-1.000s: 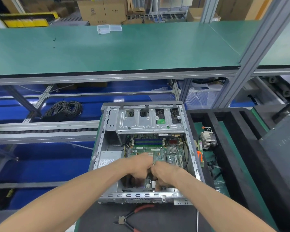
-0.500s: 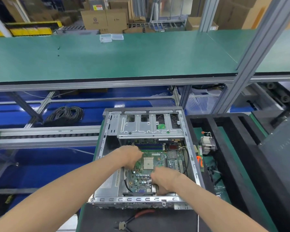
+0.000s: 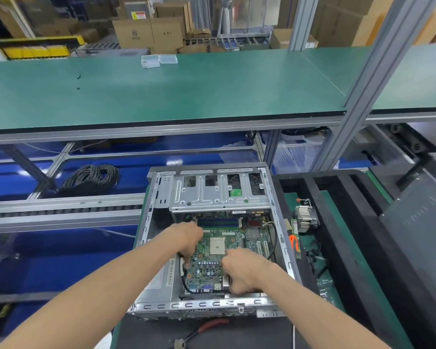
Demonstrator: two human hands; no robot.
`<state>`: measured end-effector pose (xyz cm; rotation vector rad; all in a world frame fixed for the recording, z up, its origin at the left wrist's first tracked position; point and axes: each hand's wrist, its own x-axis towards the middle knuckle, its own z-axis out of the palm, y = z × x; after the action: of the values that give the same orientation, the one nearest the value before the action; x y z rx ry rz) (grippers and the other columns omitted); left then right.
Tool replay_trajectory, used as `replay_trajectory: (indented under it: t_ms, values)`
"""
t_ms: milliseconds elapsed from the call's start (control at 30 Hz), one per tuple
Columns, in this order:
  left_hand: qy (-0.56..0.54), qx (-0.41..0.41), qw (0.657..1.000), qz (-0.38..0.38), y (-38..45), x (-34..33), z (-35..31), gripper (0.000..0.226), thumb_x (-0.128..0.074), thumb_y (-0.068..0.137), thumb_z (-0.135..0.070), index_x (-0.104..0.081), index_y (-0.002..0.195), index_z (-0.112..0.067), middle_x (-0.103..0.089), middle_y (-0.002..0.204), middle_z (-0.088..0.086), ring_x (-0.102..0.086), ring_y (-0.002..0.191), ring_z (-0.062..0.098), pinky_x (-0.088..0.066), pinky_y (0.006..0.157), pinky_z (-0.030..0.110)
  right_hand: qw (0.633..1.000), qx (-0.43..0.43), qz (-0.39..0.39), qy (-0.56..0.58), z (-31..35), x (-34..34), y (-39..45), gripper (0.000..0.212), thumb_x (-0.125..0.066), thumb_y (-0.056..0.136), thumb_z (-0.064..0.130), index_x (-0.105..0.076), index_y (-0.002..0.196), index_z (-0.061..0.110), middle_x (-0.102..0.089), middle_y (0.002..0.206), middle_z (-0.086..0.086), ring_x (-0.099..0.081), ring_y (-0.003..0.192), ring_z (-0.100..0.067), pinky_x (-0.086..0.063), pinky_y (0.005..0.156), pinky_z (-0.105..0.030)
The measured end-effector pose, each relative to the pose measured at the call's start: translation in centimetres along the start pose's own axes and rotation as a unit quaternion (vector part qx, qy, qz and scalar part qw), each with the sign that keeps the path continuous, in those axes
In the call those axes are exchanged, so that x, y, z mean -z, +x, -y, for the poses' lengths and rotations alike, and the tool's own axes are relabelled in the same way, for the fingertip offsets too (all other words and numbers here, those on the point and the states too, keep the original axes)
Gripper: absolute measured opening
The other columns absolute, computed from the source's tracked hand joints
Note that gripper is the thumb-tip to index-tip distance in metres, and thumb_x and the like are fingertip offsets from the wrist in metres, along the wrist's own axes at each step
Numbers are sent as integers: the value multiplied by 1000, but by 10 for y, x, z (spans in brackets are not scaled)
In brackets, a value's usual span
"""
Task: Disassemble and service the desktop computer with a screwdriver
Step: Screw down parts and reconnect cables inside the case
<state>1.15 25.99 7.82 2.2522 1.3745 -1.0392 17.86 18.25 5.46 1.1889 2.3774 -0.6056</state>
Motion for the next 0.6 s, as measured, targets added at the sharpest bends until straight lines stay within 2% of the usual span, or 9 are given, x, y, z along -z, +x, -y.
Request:
replay_trajectory:
  t_ms: [100, 167, 233, 300, 367, 433, 600]
  values:
    - [-22, 1, 1000, 5, 0, 0, 3, 52, -92, 65, -42, -56, 85, -11, -57, 83, 2, -62, 89, 25, -57, 81, 37, 1000, -8, -22, 13, -1, 3, -3, 13, -63, 66, 10, -69, 74, 2, -68, 83, -17, -67, 71, -30, -60, 60, -36]
    - [-46, 3, 999, 13, 1, 0, 5, 55, -91, 68, -40, -65, 97, -2, -69, 97, 7, -65, 94, 25, -56, 82, 34, 999, -6, -49, 9, 0, 5, -5, 23, -63, 66, 15, -73, 84, 6, -70, 90, -14, -67, 80, -31, -61, 71, -41]
    - [-87, 13, 996, 19, 1, 1, 8, 56, -90, 71, -37, -69, 110, -2, -71, 110, 7, -63, 92, 22, -54, 79, 30, 997, -1, -77, 7, 0, 6, -7, 27, -61, 66, 19, -75, 88, 12, -70, 88, -9, -66, 83, -28, -59, 77, -42]
    - [-126, 16, 991, 31, 1, 3, 12, 52, -88, 74, -30, -69, 114, -3, -70, 112, 6, -60, 90, 20, -50, 72, 27, 994, 1, -105, 15, 0, 6, -11, 24, -59, 67, 21, -74, 86, 17, -69, 83, -4, -65, 80, -24, -57, 78, -40]
    - [-171, 19, 984, 46, 1, 3, 16, 47, -86, 76, -15, -66, 118, -5, -65, 110, 4, -56, 89, 20, -47, 64, 26, 991, -2, -133, 33, 0, 6, -14, 19, -59, 69, 23, -71, 83, 20, -69, 83, 1, -63, 77, -21, -56, 78, -38]
    - [-219, 26, 974, 50, 0, 3, 19, 51, -81, 76, -1, -63, 122, -11, -58, 115, 1, -54, 98, 21, -47, 71, 29, 986, -5, -155, 54, -1, 4, -17, 14, -58, 71, 24, -67, 81, 23, -67, 85, 5, -60, 76, -17, -52, 76, -34]
    - [-296, 23, 953, 65, 1, 3, 27, 52, -75, 75, 5, -62, 118, -22, -50, 128, -1, -47, 112, 22, -42, 86, 34, 979, -16, -189, 71, 1, 2, -22, 8, -56, 75, 23, -61, 80, 26, -65, 91, 8, -53, 73, -13, -38, 69, -33]
